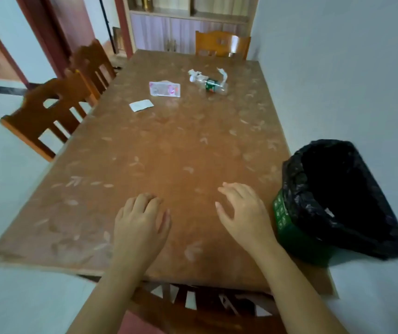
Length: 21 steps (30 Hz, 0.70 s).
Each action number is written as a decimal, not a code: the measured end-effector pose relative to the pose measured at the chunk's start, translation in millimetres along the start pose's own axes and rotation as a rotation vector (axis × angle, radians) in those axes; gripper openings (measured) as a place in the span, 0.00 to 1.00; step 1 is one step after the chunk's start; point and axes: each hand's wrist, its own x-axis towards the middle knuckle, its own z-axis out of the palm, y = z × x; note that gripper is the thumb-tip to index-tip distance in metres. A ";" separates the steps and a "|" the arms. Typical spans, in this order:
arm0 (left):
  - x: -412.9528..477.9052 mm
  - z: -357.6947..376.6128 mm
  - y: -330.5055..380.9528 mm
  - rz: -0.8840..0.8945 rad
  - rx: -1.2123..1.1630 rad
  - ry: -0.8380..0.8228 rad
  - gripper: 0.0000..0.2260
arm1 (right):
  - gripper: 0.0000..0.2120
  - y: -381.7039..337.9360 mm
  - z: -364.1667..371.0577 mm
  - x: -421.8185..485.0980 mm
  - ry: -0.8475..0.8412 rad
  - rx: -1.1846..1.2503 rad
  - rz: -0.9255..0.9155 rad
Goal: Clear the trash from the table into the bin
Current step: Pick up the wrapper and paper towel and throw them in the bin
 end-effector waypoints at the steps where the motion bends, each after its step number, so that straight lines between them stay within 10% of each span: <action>1: -9.9 -6.7 -12.9 -0.053 0.010 0.019 0.15 | 0.14 -14.6 10.1 2.4 -0.028 0.008 -0.030; 21: -244.6 -163.4 -303.6 -0.773 0.197 0.213 0.17 | 0.14 -380.2 208.5 -8.1 -0.396 0.193 -0.595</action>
